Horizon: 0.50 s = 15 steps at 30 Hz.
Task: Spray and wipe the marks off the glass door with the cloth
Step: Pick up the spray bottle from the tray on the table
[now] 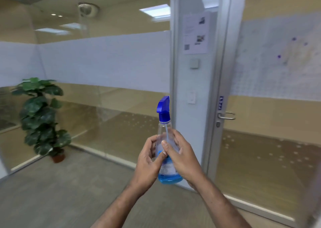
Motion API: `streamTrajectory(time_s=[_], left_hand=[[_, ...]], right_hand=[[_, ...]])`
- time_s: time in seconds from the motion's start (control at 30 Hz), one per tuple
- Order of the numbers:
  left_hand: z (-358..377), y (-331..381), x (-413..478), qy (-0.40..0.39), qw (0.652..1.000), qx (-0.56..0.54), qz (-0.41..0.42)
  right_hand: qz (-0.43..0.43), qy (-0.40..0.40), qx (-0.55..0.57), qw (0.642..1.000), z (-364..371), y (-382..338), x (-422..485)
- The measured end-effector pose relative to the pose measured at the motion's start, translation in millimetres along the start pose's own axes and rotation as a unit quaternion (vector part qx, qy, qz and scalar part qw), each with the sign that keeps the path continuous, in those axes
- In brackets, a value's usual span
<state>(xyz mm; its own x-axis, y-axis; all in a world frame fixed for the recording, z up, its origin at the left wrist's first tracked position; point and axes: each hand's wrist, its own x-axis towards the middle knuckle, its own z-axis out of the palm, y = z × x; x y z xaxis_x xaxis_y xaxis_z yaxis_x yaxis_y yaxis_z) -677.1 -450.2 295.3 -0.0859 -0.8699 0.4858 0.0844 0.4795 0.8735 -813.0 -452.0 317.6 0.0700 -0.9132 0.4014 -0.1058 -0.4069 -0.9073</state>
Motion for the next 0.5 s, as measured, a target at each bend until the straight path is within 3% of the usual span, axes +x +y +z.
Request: streamTrajectory(time_s=[0.23,0.5], left_hand=[[142.0,-40.6,68.2,-0.075,0.996,-0.053,-0.010],[274.6,-84.9,149.4,-0.159,0.983,-0.091,-0.019]], right_hand=[[0.016,0.113,-0.038,0.993,-139.6,25.1,23.2],[-0.021,0.213,-0.084,0.973,-271.3,64.4,72.0]])
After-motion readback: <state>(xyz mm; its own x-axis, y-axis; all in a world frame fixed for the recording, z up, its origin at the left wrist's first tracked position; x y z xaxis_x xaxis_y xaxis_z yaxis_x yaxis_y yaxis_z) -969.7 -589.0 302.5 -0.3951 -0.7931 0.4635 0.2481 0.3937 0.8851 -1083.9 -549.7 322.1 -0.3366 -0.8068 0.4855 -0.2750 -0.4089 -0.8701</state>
